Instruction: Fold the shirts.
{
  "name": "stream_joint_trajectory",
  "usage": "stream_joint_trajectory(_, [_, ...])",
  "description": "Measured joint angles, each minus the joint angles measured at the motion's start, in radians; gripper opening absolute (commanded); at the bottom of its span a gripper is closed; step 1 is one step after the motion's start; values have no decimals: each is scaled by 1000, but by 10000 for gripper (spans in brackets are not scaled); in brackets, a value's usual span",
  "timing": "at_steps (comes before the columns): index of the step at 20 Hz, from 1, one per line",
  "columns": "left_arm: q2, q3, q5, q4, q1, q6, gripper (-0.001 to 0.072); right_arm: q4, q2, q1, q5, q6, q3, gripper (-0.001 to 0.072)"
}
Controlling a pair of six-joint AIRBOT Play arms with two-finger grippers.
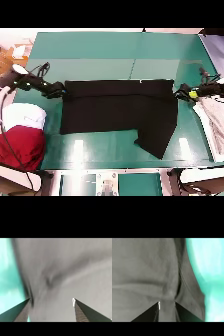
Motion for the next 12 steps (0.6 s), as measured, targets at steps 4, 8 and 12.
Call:
stream_joint_trajectory(4, [138,-104,-144,70,89,-139,608,-46,190,-101,66,32,-173,256])
stream_joint_trajectory(8, [432,-410,-87,89,128,-238,609,-78,420,-264,64,50,-469,301])
stream_joint_trajectory(12, [725,-755,43,26,103,-291,608,-79,587,-384,24,73,-716,304])
